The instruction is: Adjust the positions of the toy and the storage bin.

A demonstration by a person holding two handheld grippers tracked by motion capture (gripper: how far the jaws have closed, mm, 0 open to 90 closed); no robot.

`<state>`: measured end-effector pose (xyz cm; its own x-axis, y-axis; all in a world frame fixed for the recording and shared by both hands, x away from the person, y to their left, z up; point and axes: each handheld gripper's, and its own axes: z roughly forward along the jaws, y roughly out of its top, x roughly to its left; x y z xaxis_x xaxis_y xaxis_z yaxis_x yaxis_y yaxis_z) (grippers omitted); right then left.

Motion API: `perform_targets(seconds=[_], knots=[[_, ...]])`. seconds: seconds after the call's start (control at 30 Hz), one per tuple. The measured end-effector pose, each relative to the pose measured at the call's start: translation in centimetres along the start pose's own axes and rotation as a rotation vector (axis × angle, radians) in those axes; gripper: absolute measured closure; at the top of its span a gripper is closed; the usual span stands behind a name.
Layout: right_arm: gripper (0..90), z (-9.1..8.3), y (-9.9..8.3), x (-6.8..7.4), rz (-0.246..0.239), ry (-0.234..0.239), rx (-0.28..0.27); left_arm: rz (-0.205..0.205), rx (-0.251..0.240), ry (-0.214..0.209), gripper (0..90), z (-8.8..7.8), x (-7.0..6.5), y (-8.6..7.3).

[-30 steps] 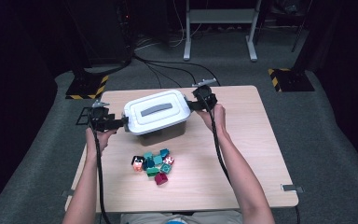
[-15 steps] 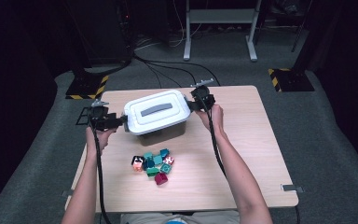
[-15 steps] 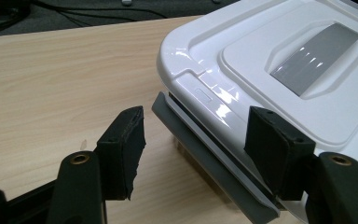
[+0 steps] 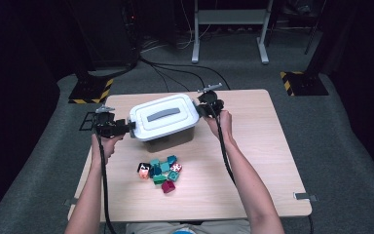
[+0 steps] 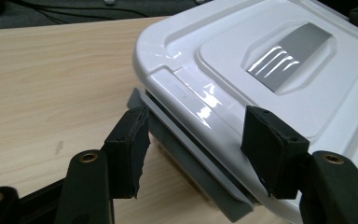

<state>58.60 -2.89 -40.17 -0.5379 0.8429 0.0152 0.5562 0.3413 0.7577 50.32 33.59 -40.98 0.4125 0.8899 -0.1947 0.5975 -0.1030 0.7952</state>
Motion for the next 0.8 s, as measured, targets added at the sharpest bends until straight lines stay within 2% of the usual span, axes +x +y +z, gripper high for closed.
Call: perform_targets(seconds=[0.3,0.53,0.8], knots=[[82.9,-0.6,-0.3,-0.1,-0.007,-0.004,-0.001,-0.021,-0.006,-0.041,42.8,0.2,-0.4,-0.2],[83.3,-1.0,-0.5,-0.5,0.002,-0.015,-0.002,-0.004,0.004,-0.06,42.8,0.5,-1.1,-0.1],[83.6,-1.9,-1.2,-1.6,0.014,-0.027,-0.004,0.013,0.013,-0.087,42.8,1.3,-2.3,0.2]])
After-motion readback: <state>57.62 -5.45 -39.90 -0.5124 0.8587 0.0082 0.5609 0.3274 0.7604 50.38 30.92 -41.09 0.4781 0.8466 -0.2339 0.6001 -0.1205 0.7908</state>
